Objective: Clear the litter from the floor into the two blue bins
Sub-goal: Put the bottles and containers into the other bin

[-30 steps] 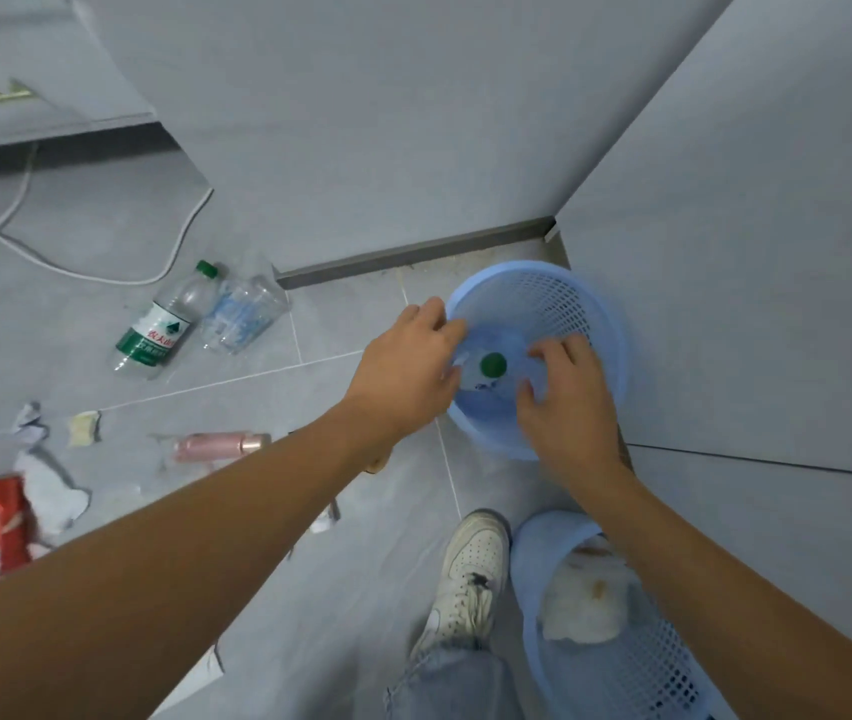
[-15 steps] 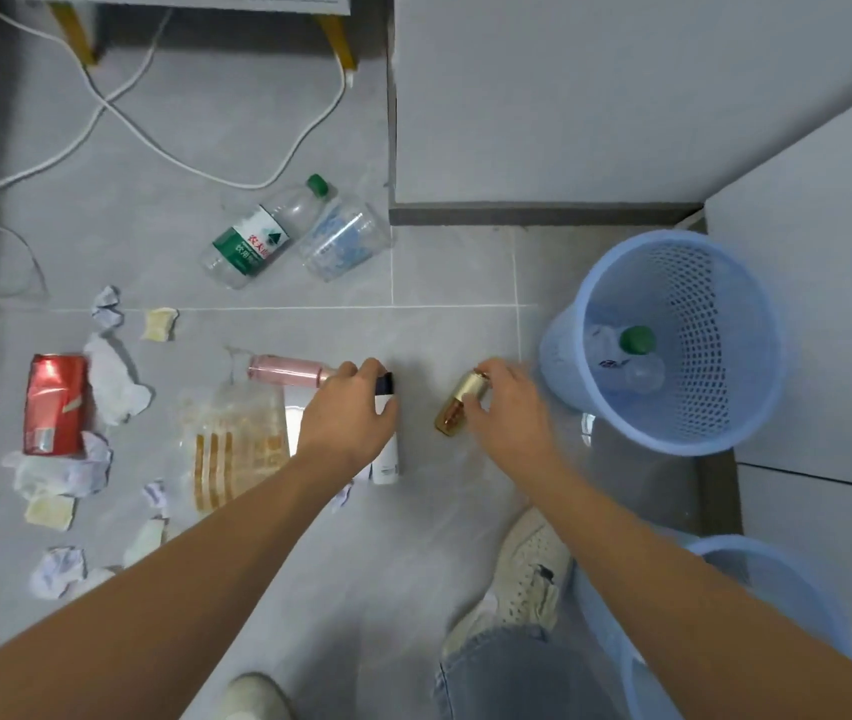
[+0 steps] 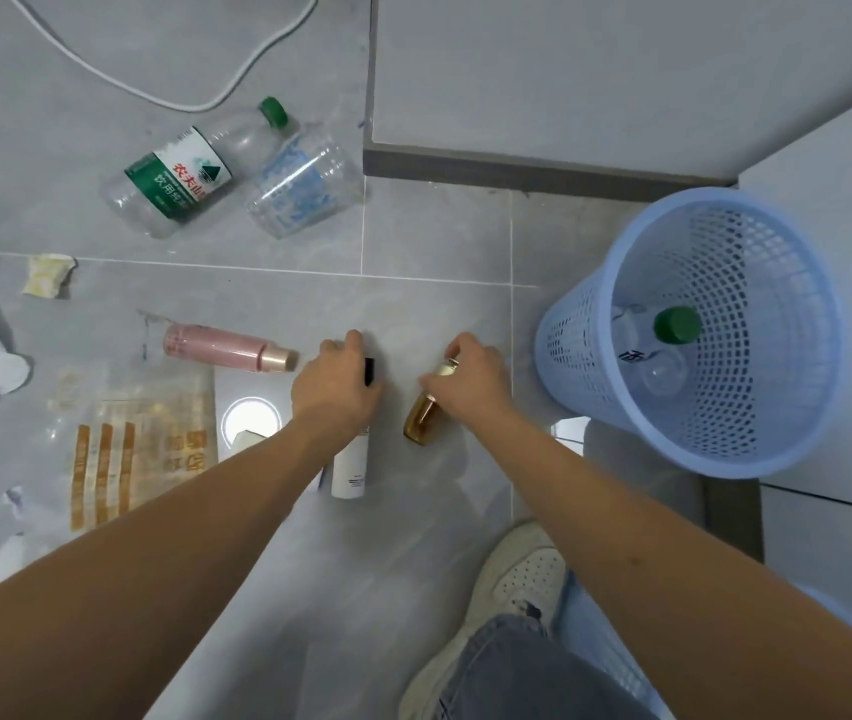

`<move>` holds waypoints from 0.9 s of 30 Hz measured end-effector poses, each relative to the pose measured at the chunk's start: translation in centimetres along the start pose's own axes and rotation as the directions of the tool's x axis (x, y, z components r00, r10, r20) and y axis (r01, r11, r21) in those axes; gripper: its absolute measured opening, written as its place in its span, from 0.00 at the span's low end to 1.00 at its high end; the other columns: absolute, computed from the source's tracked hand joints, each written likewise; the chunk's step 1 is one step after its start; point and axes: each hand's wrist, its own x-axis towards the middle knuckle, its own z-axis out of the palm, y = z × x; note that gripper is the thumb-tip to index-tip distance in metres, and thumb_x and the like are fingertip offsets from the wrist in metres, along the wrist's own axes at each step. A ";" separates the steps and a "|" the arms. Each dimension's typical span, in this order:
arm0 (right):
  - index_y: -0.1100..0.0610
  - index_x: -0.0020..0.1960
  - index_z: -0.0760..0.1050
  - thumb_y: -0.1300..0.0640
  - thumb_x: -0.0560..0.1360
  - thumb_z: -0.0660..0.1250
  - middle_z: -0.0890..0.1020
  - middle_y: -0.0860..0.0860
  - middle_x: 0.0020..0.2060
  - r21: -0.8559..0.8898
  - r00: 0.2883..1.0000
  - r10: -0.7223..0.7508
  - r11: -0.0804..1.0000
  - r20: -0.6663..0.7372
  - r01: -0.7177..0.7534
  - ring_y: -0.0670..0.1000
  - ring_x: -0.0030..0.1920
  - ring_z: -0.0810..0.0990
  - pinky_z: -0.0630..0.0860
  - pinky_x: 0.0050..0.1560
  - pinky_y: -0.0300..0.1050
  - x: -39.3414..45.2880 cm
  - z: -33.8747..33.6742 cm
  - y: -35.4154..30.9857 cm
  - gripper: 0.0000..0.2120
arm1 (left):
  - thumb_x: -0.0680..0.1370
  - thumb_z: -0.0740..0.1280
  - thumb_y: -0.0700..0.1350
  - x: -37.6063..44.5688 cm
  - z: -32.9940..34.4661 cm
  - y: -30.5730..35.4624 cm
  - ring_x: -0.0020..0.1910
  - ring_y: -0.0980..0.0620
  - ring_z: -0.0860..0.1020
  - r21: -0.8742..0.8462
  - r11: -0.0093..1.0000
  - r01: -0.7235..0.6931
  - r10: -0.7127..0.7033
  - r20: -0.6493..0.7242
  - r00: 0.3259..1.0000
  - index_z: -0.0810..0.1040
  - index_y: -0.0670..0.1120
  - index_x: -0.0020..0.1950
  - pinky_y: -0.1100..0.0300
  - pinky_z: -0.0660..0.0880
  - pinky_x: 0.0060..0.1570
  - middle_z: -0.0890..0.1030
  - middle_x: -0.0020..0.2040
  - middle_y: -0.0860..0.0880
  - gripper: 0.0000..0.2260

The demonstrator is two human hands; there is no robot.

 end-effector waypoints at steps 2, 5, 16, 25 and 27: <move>0.53 0.55 0.74 0.52 0.70 0.75 0.71 0.53 0.56 -0.012 0.998 -0.057 0.998 -0.018 0.057 0.56 0.48 0.77 0.71 0.47 0.42 -1.2 -0.8 -0.2 0.17 | 0.79 0.66 0.49 -0.6 -0.5 0.7 0.42 0.42 0.76 -0.032 0.998 -0.045 0.044 -0.026 0.999 0.67 0.45 0.57 0.53 0.69 0.34 0.74 0.51 0.43 0.13; 0.53 0.51 0.75 0.54 0.71 0.76 0.68 0.51 0.51 -0.024 0.979 -0.195 0.981 -0.056 0.194 0.52 0.42 0.76 0.77 0.47 0.47 -4.5 -3.2 -0.5 0.13 | 0.79 0.68 0.49 -2.5 -3.1 2.9 0.39 0.45 0.74 -0.047 0.989 -0.138 0.134 -0.091 0.987 0.67 0.46 0.57 0.55 0.67 0.33 0.71 0.51 0.46 0.14; 0.52 0.49 0.75 0.55 0.68 0.81 0.68 0.46 0.51 0.146 0.877 -0.185 0.951 -0.444 0.274 0.47 0.46 0.75 0.77 0.47 0.43 -19.3 -24.2 1.5 0.17 | 0.76 0.73 0.53 -12.4 -20.4 18.0 0.36 0.55 0.77 -0.004 0.821 -0.571 0.547 -0.283 0.788 0.73 0.51 0.50 0.59 0.72 0.30 0.68 0.49 0.55 0.11; 0.53 0.49 0.76 0.59 0.70 0.77 0.68 0.47 0.52 0.133 0.843 -0.043 0.982 -0.536 0.135 0.50 0.42 0.76 0.79 0.45 0.46 -11.5 -29.7 6.8 0.12 | 0.75 0.75 0.50 -9.5 -18.7 30.4 0.36 0.51 0.71 0.101 0.665 -0.740 0.738 -0.239 0.630 0.74 0.49 0.50 0.53 0.75 0.29 0.68 0.49 0.52 0.12; 0.56 0.49 0.77 0.60 0.72 0.75 0.69 0.49 0.52 0.067 0.838 -0.075 0.989 -0.540 0.132 0.52 0.43 0.76 0.79 0.45 0.47 -8.7 -28.6 8.0 0.09 | 0.75 0.74 0.49 -7.5 -16.1 31.5 0.38 0.50 0.71 0.167 0.663 -0.730 0.748 -0.198 0.634 0.73 0.48 0.49 0.52 0.74 0.28 0.69 0.49 0.51 0.12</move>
